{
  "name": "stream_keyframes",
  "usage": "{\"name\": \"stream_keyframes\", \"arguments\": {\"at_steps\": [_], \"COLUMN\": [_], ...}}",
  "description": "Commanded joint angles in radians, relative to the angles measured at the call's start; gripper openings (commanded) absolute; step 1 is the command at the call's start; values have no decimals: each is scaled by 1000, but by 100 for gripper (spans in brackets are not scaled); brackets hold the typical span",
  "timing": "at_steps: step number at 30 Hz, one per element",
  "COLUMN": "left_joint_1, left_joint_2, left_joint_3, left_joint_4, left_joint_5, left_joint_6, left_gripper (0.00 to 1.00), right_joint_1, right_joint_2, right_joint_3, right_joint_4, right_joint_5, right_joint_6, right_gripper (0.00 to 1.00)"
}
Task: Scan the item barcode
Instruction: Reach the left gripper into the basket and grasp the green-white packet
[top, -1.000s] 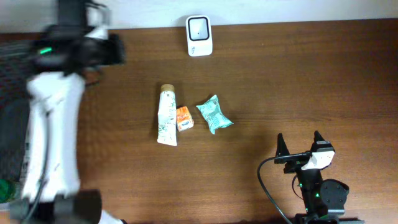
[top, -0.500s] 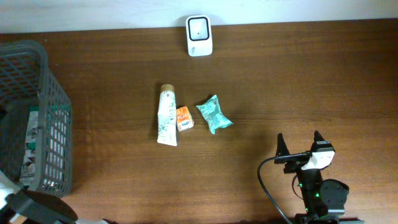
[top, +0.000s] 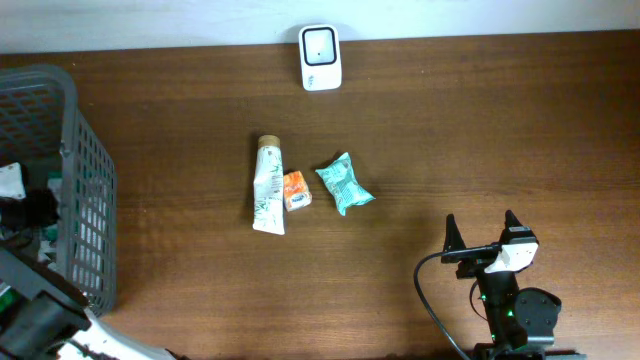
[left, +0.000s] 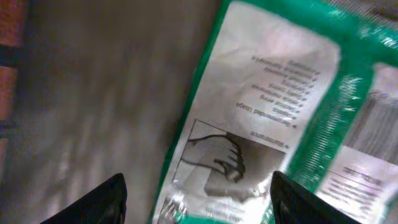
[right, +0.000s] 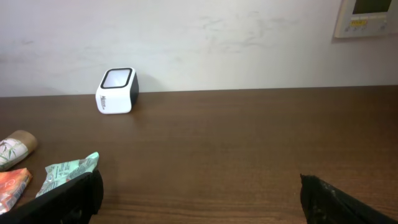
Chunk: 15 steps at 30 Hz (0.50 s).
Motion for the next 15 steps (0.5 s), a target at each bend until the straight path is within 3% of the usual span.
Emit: {"name": "stream_keyframes", "arguments": {"at_steps": [1, 9, 13, 15], "left_joint_1": [3, 3, 3, 2], "left_joint_2": [60, 105, 105, 105], "left_joint_3": [-7, -70, -80, -79], "left_joint_4": [6, 4, -3, -3], "left_joint_5": [4, 20, 56, 84], "left_joint_6": [25, 24, 24, 24], "left_gripper": [72, 73, 43, 23], "right_joint_1": [-6, -6, -6, -6], "right_joint_2": [-6, -6, -6, -6], "right_joint_3": [-5, -5, -5, -5], "right_joint_4": [-5, -5, -5, -5], "right_joint_5": [-10, -10, -10, -9], "right_joint_6": [-8, -8, -8, -8], "right_gripper": [98, 99, 98, 98]}}
